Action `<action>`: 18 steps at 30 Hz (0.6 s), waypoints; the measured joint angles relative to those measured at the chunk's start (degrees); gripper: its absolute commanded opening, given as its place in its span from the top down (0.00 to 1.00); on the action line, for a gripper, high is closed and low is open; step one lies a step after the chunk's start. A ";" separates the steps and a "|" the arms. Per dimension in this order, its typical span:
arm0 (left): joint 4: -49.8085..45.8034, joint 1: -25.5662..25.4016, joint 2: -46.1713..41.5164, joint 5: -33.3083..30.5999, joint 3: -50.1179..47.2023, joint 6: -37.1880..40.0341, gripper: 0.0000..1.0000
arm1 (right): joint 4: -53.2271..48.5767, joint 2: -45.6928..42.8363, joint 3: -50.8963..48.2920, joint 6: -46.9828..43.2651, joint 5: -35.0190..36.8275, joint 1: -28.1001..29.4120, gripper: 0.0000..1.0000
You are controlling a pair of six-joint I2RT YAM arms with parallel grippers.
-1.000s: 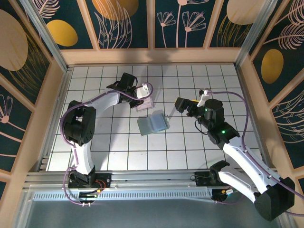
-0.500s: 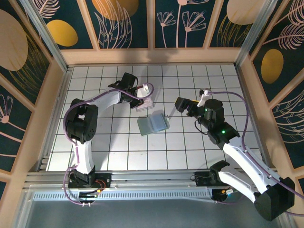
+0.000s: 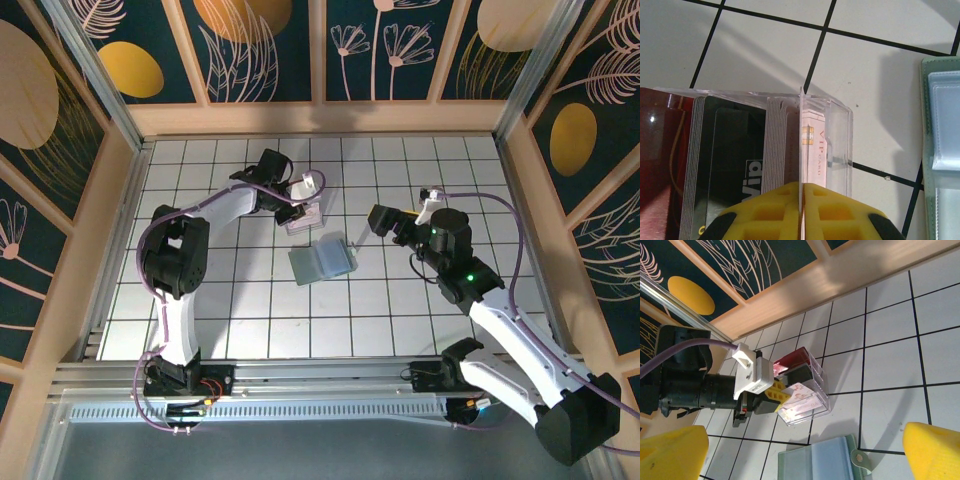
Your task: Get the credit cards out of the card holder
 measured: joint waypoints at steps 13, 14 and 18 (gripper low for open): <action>-2.47 0.02 0.94 -0.09 3.48 -1.68 0.77 | 0.02 0.00 -0.02 0.00 -0.15 0.00 0.01; -2.51 0.02 1.05 -0.11 3.52 -1.86 0.77 | 0.02 0.00 0.00 0.00 -0.15 0.00 0.01; -2.80 0.02 1.05 -0.13 3.52 -2.45 0.76 | 0.00 0.00 -0.02 -0.02 -0.15 0.00 0.01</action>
